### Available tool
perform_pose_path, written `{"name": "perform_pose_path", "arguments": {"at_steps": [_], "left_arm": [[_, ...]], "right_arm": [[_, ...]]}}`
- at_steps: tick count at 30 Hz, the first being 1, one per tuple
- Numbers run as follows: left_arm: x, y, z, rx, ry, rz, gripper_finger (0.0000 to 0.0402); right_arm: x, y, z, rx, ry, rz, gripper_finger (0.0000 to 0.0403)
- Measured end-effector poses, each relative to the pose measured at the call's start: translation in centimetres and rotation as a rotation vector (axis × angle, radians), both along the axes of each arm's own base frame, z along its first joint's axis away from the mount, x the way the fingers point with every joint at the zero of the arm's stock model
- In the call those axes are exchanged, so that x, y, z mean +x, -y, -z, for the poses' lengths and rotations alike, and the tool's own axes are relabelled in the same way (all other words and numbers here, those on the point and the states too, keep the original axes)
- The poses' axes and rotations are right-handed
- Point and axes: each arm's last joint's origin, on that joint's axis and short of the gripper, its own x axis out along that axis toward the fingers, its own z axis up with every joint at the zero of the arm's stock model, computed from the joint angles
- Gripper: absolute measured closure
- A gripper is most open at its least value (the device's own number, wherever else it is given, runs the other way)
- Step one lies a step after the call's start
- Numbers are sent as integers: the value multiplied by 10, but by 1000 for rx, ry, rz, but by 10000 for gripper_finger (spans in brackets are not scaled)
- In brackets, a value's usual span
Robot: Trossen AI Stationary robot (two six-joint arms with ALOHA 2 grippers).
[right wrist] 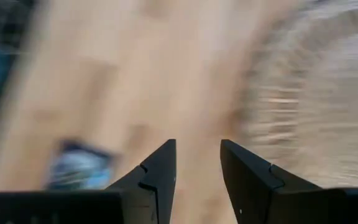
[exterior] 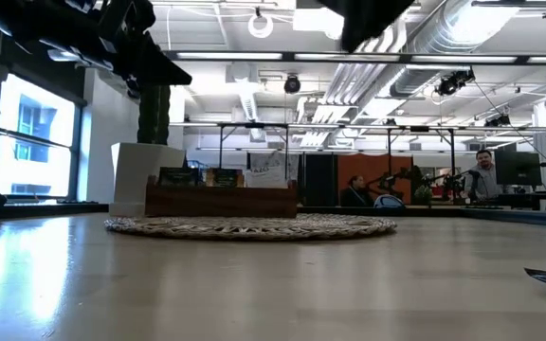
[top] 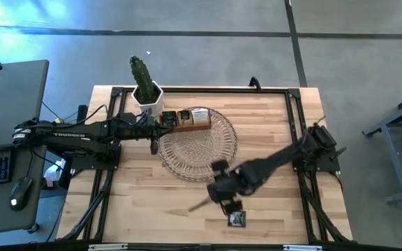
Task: Pick & Place Tea
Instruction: Put the black tea bag into the left section of the wooden organizer
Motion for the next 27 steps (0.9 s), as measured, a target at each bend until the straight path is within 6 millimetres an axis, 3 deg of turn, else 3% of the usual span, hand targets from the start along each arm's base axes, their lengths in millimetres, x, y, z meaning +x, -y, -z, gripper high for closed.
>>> {"name": "perform_pose_path", "arguments": {"at_steps": [7, 12, 17, 22, 27], "left_arm": [[0, 0, 0, 0, 1, 0, 401], [0, 0, 0, 0, 1, -1, 401], [0, 0, 0, 0, 0, -1, 401], [0, 0, 0, 0, 1, -1, 401], [0, 0, 0, 0, 1, -1, 401]], "right_arm": [[-30, -59, -1, 299, -132, -74, 281], [-45, -91, -4, 302, -58, -229, 281], [-49, -101, -6, 230, 34, -254, 281], [-49, -103, -4, 350, -4, -78, 281], [-52, -109, 28, 471, -49, -25, 281]]}}
